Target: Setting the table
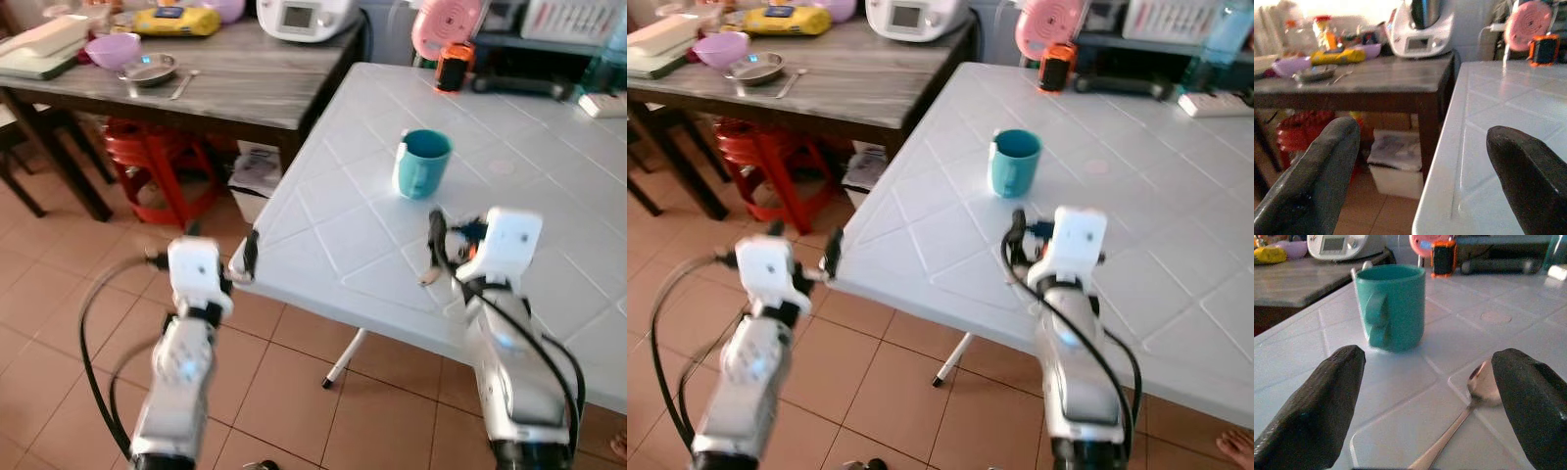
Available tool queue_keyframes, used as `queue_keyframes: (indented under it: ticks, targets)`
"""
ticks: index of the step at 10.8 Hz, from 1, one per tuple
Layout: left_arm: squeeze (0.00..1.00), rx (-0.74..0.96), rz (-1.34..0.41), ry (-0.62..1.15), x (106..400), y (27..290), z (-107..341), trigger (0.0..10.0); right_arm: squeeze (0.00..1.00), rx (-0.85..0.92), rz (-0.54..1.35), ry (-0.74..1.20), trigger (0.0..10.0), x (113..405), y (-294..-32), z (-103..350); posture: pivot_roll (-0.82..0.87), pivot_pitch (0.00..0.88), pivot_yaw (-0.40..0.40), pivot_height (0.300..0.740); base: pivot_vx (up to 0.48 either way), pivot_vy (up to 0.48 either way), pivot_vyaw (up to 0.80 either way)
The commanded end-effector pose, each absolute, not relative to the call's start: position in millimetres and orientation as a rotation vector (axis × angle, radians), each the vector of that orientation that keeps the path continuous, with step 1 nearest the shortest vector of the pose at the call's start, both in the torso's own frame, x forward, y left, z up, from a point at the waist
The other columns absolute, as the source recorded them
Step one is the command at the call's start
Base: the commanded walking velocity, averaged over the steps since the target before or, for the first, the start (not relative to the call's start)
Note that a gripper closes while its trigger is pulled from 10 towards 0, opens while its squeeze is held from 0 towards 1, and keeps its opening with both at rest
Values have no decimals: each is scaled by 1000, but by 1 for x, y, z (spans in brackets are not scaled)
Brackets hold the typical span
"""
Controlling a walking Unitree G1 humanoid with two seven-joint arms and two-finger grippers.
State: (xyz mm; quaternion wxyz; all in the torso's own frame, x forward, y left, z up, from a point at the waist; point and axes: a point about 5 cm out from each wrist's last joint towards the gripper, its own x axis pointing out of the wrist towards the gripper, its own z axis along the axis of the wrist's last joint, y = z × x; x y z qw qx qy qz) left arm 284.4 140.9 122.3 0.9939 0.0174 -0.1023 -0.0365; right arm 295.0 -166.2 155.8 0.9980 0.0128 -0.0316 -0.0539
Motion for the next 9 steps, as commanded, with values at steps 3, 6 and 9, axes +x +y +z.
queue_keyframes:
  ticks: [3, 6, 9]
  targets:
    - [0, 24, -141, -198, 289, 136, 123, 10000, 0, 28, -132, -77, 10000, 290, -165, 156, -119, 80, 83, 740, 0, 0, -742]
    - [0, -3, -258, -213, 294, 124, 131, 10000, 0, 33, -141, -101, 10000, 288, -161, 160, -141, 85, 131, 740, 0, 0, -775]
    - [0, -16, -359, -236, 294, 114, 138, 10000, 0, 37, -154, -123, 10000, 284, -160, 162, -152, 92, 153, 740, 0, 0, 0]
